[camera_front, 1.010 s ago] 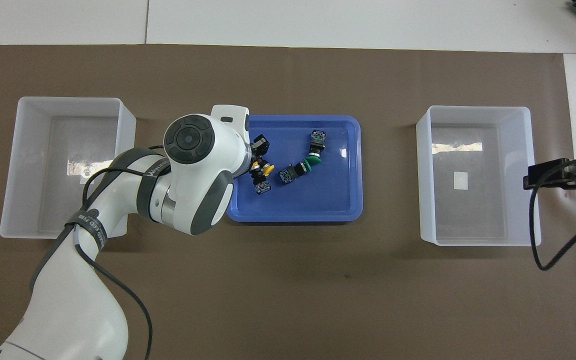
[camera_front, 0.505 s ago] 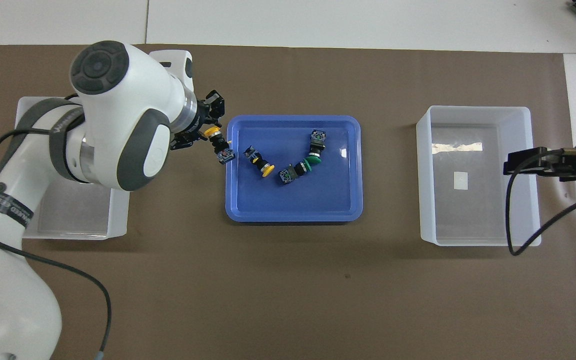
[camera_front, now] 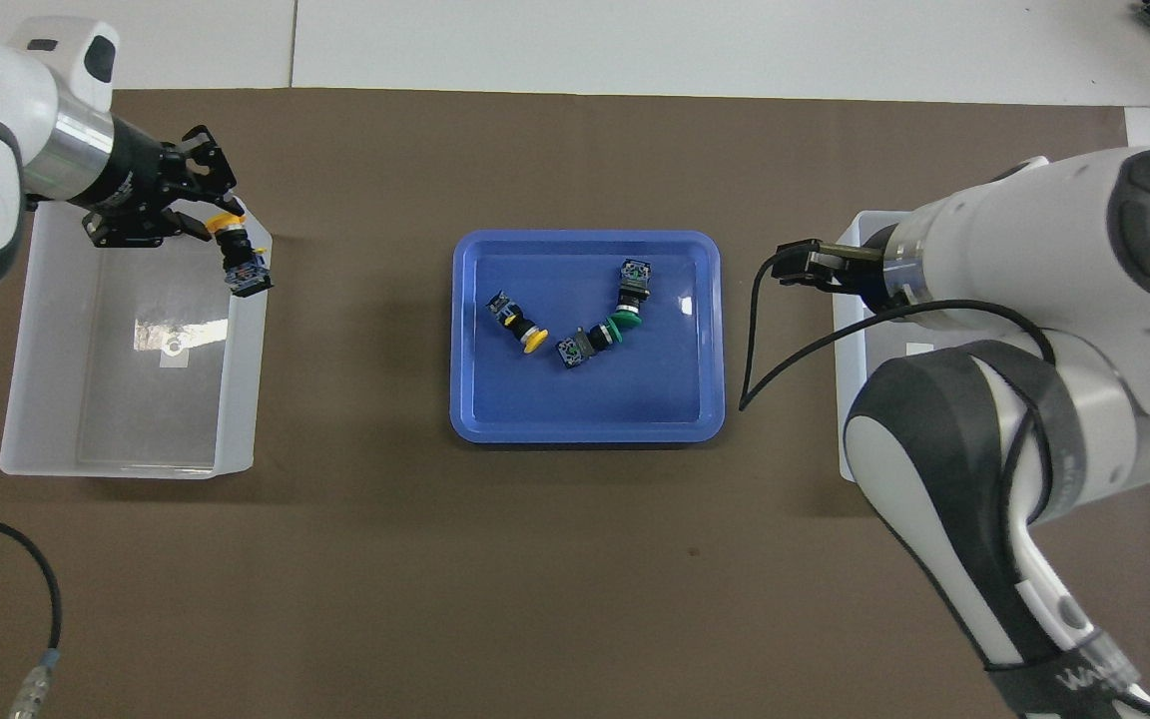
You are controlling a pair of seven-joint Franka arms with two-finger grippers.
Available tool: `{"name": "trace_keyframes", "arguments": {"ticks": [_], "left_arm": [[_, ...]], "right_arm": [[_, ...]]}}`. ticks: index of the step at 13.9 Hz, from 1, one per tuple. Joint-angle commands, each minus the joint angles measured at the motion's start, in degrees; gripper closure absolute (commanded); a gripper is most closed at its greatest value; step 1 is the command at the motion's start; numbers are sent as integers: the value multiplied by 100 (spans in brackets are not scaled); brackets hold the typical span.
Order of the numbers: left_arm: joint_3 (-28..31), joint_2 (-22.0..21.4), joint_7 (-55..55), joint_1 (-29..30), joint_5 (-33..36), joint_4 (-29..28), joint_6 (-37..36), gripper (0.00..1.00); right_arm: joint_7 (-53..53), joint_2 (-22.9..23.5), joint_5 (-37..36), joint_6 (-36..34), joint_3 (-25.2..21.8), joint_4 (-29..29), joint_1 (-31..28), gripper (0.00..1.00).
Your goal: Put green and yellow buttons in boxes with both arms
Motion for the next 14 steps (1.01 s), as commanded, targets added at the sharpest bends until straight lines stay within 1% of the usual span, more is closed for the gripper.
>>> {"name": "trace_keyframes", "arguments": {"ticks": [1,3,4,5,7,8,9,12,14], "left_arm": [[7,-32,993,473,-75,56,-208,100],[24,-102,1540,719,56,-145,-112,100],[16,-181,1829,746,414,-321,-42,100],[16,-312,2128,746,740,-662,159,100],[16,-655,2550,807,822,-1583,817,100],[16,-796,2848,843,831,-2058,1151,100],[24,-858,2982,852,822,-2350,1363,100],[16,-858,3045,852,822,-2922,1943,100],[16,-824,3036,843,822,-3248,2435,100]], "right_arm": [[773,520,63,575,-2,225,328,0],[1266,1126,63,1024,-2,445,618,0],[1468,1373,54,1235,-2,463,750,0],[1653,1549,63,1568,-2,463,812,0],[2005,1962,45,2009,6,516,969,0],[2250,2234,-7,2228,-2,568,1232,0],[2392,2367,-42,2404,-2,560,1330,0],[2358,2368,-113,2336,-2,464,1357,0],[2323,2333,-323,2379,-2,245,1314,0]]}}
